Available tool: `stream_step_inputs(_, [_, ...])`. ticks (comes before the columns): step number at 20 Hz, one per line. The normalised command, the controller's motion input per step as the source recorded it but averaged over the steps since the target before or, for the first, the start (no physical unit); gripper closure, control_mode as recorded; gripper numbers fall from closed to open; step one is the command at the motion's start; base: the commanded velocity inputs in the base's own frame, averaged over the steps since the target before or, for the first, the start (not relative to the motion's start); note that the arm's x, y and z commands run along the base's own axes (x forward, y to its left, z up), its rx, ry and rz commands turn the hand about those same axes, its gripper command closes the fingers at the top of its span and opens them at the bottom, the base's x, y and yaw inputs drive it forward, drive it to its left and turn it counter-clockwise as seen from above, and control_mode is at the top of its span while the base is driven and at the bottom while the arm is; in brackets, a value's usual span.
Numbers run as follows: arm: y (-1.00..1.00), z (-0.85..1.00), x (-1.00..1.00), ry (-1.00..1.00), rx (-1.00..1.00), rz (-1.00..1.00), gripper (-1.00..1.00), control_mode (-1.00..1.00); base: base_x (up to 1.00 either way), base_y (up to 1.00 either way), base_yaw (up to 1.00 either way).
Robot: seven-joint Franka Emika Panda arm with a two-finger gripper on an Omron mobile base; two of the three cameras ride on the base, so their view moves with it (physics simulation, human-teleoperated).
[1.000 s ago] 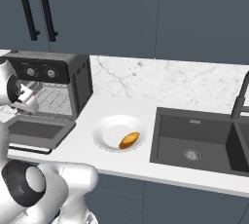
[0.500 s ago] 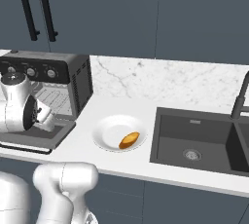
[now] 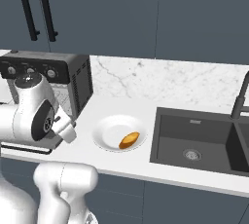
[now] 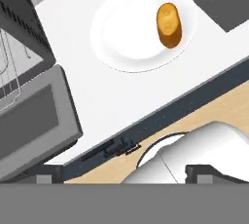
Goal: Pick up the kebab skewer and baguette bread, and place them inside the toaster oven. Close the toaster oven door and start by setting the timer.
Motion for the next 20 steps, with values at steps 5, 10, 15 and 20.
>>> stream_step_inputs(5, [-1.00, 0.19, 0.00, 0.07, -0.02, -0.34, -1.00, -1.00, 0.00, 0.00, 0.00])
stream_step_inputs(10, [-1.00, -0.17, 0.12, 0.00, -0.12, -0.01, -1.00, -1.00, 0.00, 0.00, 0.00])
stream_step_inputs(15, [-0.53, -0.39, 0.80, 0.00, -0.05, 0.01, -1.00, -1.00, 0.00, 0.00, 0.00])
stream_step_inputs(20, [-0.02, -0.25, 0.87, 0.01, 0.00, 0.04, -1.00, -1.00, 0.00, 0.00, 0.00])
